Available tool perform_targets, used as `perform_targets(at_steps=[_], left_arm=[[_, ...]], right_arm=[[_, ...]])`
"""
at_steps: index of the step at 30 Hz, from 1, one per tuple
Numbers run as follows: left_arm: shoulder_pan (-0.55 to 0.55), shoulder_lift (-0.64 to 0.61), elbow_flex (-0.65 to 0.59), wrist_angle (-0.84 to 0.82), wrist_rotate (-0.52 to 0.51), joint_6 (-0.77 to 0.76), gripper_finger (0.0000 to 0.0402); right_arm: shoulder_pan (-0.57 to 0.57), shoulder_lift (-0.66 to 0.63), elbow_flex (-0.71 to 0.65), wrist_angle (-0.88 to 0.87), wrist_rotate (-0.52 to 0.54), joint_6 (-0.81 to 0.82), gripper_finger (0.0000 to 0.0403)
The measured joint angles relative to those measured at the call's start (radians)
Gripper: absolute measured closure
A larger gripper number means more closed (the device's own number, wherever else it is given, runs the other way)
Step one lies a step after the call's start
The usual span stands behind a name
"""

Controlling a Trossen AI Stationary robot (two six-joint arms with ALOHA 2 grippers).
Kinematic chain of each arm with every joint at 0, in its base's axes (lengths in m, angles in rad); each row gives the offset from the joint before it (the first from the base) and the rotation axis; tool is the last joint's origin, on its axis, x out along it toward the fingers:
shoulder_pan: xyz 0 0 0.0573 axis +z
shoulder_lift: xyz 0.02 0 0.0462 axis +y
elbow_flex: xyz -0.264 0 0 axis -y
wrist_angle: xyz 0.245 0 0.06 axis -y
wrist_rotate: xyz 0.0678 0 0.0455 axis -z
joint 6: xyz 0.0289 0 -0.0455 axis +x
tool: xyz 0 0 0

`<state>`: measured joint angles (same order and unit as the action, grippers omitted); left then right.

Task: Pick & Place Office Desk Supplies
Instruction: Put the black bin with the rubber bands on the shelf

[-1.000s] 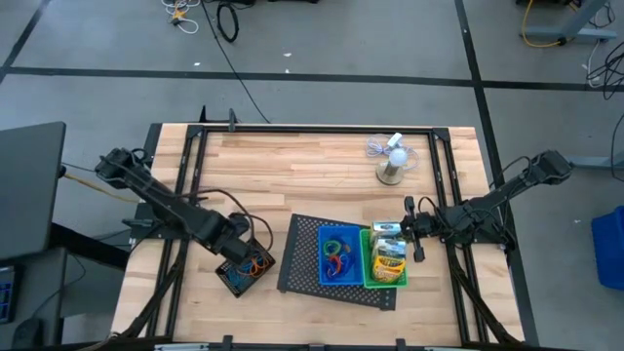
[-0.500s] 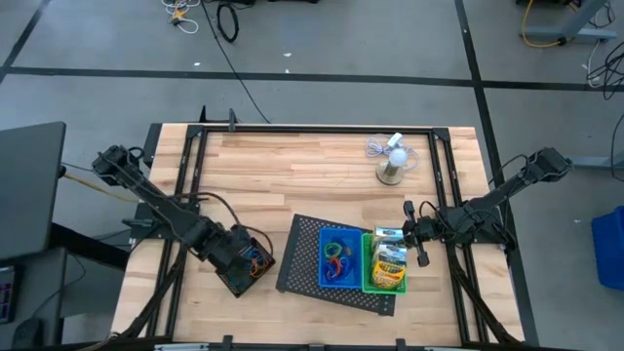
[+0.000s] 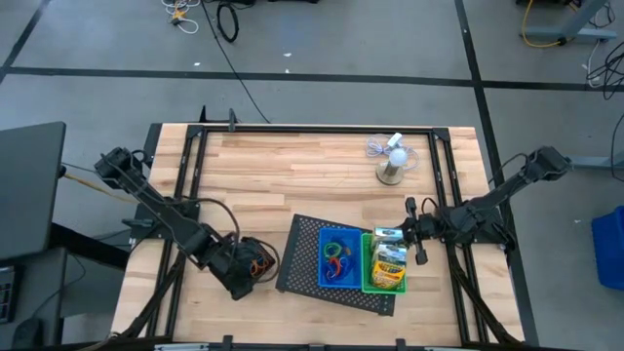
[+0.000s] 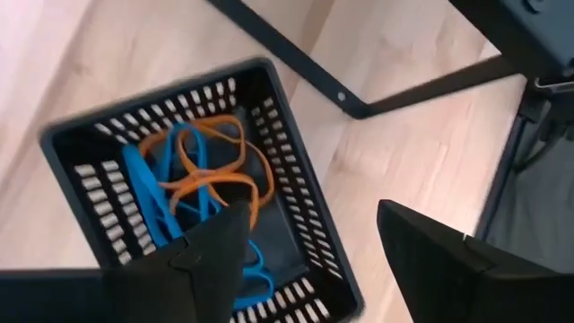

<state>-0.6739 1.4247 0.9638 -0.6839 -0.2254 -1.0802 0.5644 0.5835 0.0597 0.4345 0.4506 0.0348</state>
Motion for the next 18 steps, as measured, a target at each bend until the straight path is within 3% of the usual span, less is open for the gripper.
perform_targets(at_steps=[8, 14, 18], left_arm=[[0.024, 0.006, 0.0, 0.038, -0.042, 0.071, 0.015], [0.06, 0.041, 0.0, 0.054, -0.052, 0.096, 0.0163], [0.07, 0.077, 0.0, 0.131, -0.021, 0.141, 0.0179]], right_arm=[[0.009, 0.0, 0.191, -0.076, 0.239, -0.183, 0.0402], [0.01, -0.001, 0.305, -0.092, 0.586, -0.358, 0.0402], [0.01, -0.001, 0.353, -0.093, 0.64, -0.44, 0.0402]])
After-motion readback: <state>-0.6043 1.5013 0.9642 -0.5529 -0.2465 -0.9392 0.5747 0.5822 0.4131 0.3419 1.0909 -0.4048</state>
